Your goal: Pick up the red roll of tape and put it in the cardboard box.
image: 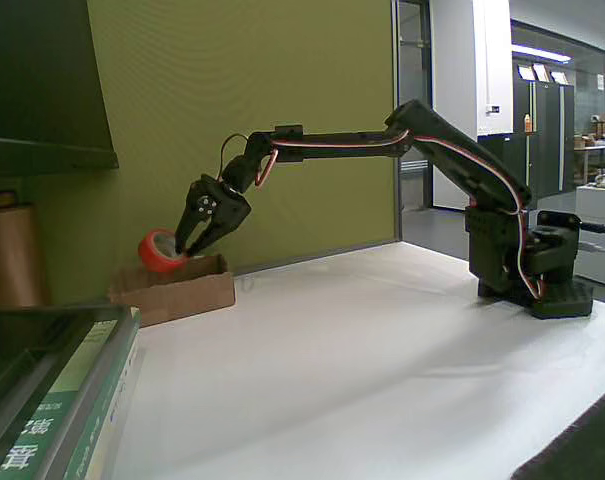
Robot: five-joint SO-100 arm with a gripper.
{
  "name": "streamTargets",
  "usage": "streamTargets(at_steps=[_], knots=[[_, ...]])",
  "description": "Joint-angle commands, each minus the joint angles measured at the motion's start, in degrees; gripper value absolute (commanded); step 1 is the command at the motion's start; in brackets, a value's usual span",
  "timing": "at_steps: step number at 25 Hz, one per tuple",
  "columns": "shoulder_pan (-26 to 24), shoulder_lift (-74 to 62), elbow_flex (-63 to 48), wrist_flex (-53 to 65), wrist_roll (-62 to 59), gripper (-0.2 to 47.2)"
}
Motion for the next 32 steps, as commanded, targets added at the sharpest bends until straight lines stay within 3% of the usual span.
streamTargets(at_steps=[1,8,11,12,22,28,32], knots=[[1.3,1.0,-2.5,0.0,-1.2,0.1],[1.7,-0.3,-3.3,-0.2,-0.6,1.8],[2.2,-0.4,-3.3,-1.6,2.5,16.4],[2.2,-0.4,-3.3,-2.0,2.7,14.7],[2.5,4.0,0.0,-2.4,4.2,15.9],[1.8,13.3,5.4,-2.4,5.9,0.5],[1.1,21.3,9.9,-2.0,8.5,0.1]])
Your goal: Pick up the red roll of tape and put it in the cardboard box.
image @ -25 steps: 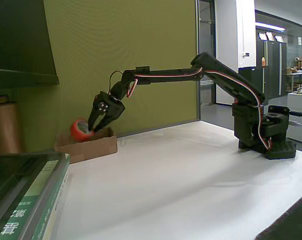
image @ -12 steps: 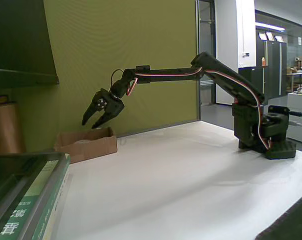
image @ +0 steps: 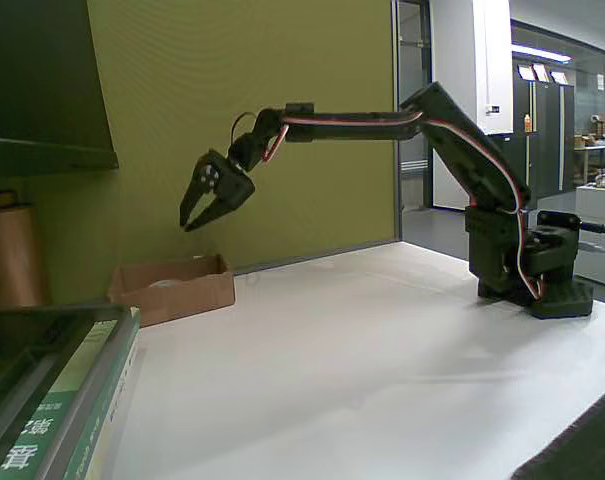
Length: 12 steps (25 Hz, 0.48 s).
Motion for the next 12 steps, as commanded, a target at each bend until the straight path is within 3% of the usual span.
streamTargets(at_steps=[1,12], knots=[[0.4,10.9,2.5,0.3,1.1,0.1],[-4.5,36.4,21.1,9.5,11.2,0.1]])
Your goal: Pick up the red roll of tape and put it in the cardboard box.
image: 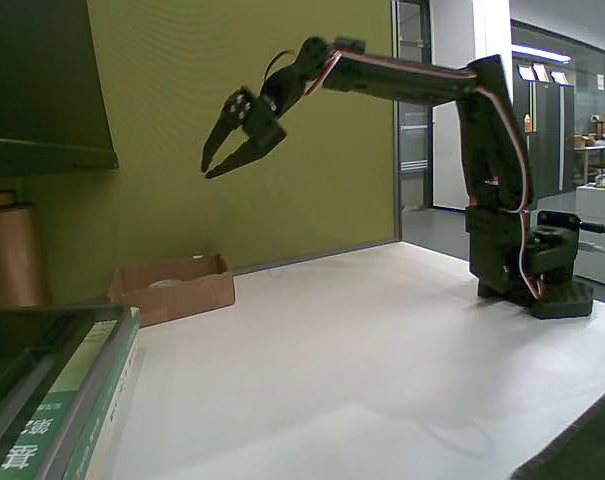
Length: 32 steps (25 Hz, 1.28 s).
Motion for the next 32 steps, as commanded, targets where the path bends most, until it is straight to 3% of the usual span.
streamTargets(at_steps=[1,16,32], knots=[[-1.0,10.5,6.1,1.3,2.2,0.1],[-10.0,42.2,45.4,-1.4,14.3,0.1],[-28.2,85.2,92.1,-3.1,15.3,0.0]])
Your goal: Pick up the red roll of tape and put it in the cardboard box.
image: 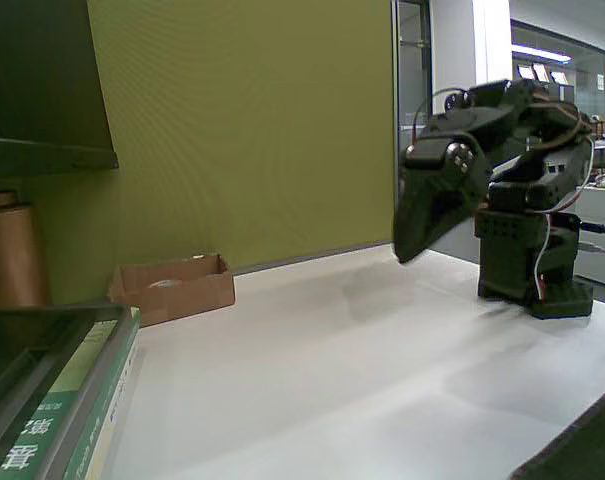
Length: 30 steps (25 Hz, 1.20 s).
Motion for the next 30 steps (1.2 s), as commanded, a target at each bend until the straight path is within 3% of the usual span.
streamTargets(at_steps=[1,20,30], knots=[[-2.3,7.3,4.9,-0.3,-1.1,0.0],[-9.8,28.0,23.6,3.4,-0.1,0.0],[-9.2,31.8,26.5,5.3,-0.2,0.0]])
